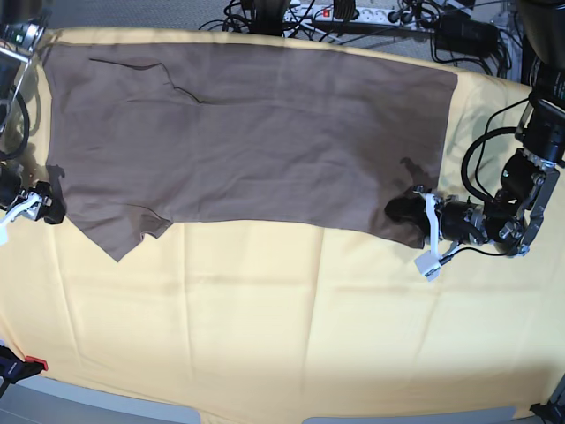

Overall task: Fold the T-shirt properly
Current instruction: 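Grasp the side edge of the shirt with both grippers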

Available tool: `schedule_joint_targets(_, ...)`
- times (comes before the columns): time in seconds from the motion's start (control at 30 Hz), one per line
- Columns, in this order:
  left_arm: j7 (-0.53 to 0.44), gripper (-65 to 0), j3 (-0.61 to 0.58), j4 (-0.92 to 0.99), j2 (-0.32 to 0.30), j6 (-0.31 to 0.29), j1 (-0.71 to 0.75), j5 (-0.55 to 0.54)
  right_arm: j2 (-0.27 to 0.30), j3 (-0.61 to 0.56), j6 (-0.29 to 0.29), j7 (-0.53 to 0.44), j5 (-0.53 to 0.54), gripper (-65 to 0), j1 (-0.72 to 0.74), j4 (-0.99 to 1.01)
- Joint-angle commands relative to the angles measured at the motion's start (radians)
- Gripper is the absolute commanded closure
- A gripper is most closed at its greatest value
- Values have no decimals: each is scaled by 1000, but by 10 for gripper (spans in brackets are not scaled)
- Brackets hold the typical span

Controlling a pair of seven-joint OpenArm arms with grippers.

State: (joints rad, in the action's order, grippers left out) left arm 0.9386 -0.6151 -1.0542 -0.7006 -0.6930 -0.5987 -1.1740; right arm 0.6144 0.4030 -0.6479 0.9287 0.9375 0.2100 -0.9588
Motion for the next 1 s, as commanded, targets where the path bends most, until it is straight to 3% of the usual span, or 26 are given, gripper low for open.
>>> schedule_joint_targets(0.0, -11, 0, 8, -11, -14, -5, -25, -9, 28, 8, -19, -2, 55, -364, 42, 33)
schedule_joint_targets(0.17, -19, 0, 8, -11, -14, -5, -25, -10, 0, 8, -50, 142, 242, -364, 89, 191)
schedule_joint_targets(0.47, -19, 0, 8, -11, -14, -5, -25, -8, -21, 8, -50, 241, 288, -356, 82, 191)
schedule_joint_targets(0.53, -21, 0, 8, -11, -14, -5, -25, -8, -21, 8, -50, 254, 293, -295, 82, 191)
schedule_joint_targets(0.63, -38, 0, 8, -11, -14, -5, -26, -5, -21, 8, -50, 209, 293, -125, 84, 191)
schedule_joint_targets(0.73, -48, 0, 9, -11, -8, -5, -31, 5, -21, 8, -50, 96, 255, -24, 94, 191)
schedule_joint_targets(0.97, -128, 0, 76, -11, 21, -5, -33, 119, -21, 8, -50, -68, 21, 0, 155, 191)
